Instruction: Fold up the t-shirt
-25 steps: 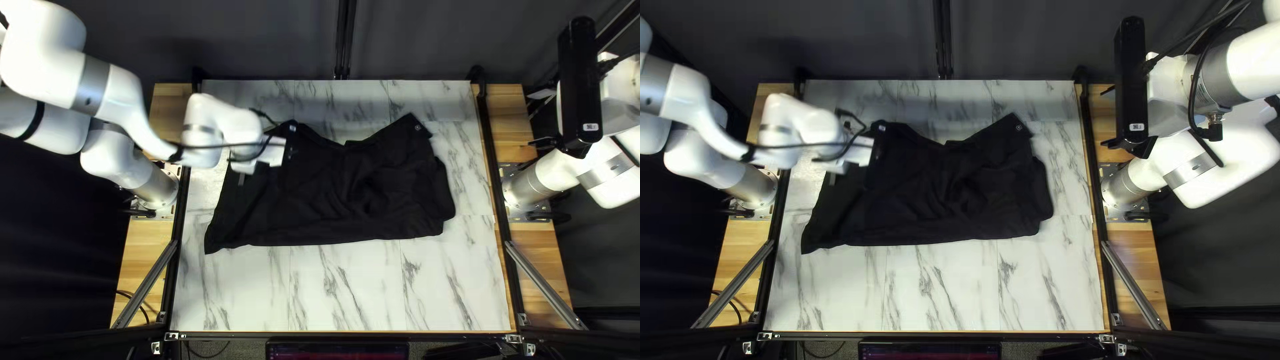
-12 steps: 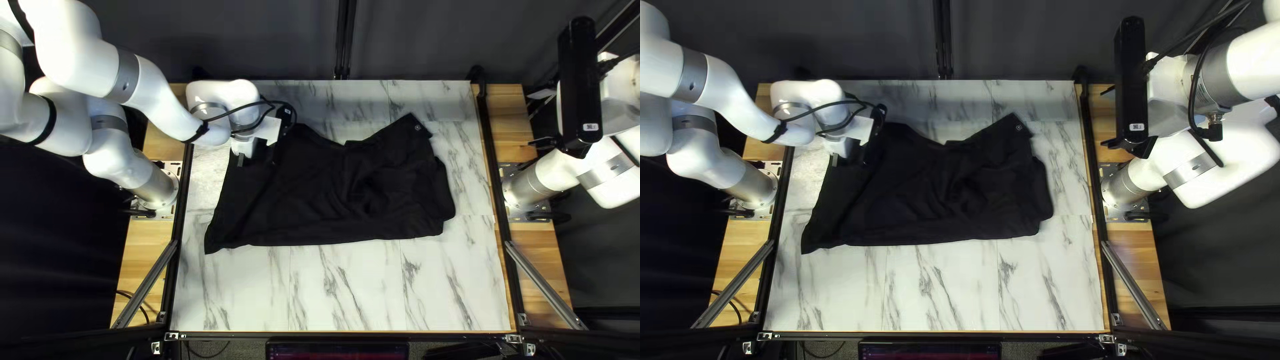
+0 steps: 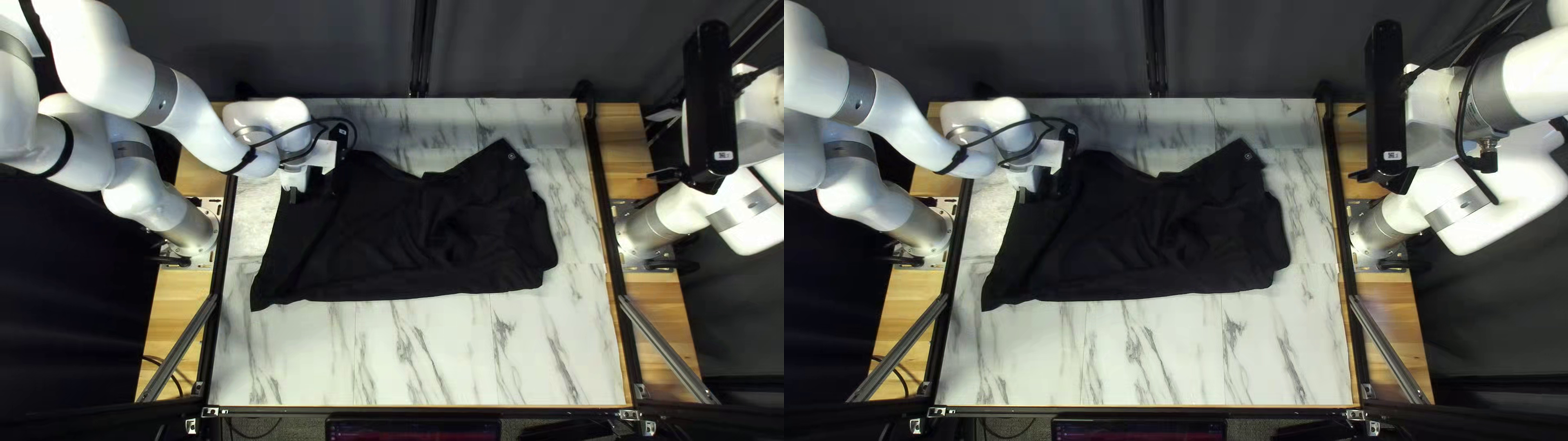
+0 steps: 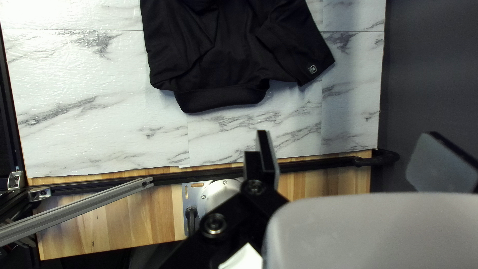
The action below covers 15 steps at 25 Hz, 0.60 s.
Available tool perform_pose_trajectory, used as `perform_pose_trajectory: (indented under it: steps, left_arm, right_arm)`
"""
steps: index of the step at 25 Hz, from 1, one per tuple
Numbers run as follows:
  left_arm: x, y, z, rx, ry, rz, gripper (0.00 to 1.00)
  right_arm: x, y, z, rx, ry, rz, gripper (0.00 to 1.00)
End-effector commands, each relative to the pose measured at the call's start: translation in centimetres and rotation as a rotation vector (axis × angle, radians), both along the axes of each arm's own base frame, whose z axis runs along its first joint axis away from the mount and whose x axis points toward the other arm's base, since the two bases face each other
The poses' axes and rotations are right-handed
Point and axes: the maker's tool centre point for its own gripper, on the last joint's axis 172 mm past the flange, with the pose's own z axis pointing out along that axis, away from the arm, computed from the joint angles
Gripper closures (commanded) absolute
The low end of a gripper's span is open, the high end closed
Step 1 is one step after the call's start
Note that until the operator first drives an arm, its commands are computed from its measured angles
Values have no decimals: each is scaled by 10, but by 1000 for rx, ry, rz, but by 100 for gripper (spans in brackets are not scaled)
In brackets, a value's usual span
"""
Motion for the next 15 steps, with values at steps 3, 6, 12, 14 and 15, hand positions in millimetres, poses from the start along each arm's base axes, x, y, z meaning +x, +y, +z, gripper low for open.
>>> perform_pose_trajectory:
  steps: [3,6,12,14,15]
  left_arm:
    - [0,-6,11,8,-7,0,100]
    - [-3,-14,40,39,-16,4,100]
    - [2,-21,72,107,-22,-1,100]
    - [2,-18,76,126,-23,-1,100]
    - [2,-17,77,136,-21,1,100]
  right_arm:
    - [0,0,0,0,0,0,0]
    - [0,0,0,0,0,0,0]
    - [0,0,0,0,0,0,0]
    - [0,0,0,0,0,0,0]
    - [0,0,0,0,0,0,0]
